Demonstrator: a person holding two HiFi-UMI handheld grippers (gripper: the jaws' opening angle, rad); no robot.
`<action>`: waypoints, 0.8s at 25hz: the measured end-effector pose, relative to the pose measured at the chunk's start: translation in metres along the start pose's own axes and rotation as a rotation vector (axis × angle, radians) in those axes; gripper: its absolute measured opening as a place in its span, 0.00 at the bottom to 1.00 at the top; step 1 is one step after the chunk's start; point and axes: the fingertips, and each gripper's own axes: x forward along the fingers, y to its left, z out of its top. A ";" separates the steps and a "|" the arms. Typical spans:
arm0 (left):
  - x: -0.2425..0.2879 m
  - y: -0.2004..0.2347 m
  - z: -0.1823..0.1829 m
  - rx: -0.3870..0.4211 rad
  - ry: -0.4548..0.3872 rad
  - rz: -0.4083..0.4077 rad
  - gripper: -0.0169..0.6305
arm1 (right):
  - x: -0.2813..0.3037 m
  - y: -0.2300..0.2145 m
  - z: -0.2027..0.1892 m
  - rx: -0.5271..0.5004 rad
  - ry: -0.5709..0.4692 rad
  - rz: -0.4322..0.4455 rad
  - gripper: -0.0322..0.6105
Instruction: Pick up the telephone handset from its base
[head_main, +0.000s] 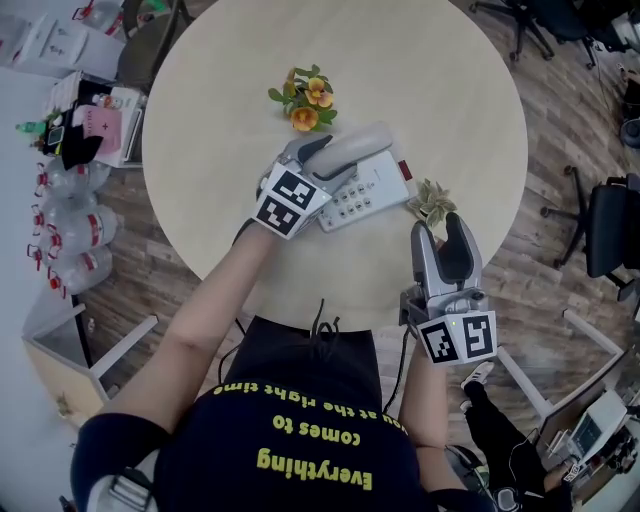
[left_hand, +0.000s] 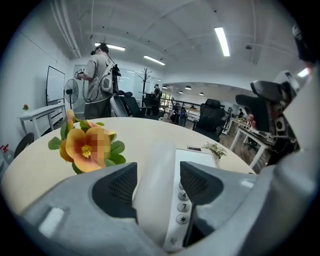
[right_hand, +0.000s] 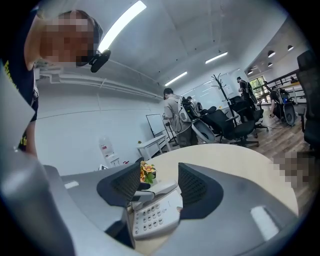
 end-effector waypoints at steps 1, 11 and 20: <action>0.004 0.000 -0.003 0.009 0.023 -0.009 0.45 | 0.000 -0.001 -0.001 0.002 0.002 -0.001 0.42; 0.016 0.002 -0.012 0.058 0.119 -0.034 0.39 | 0.002 -0.006 -0.004 0.010 0.014 -0.003 0.41; 0.012 0.000 -0.010 0.091 0.111 -0.016 0.37 | 0.000 -0.002 0.000 0.001 0.008 0.000 0.41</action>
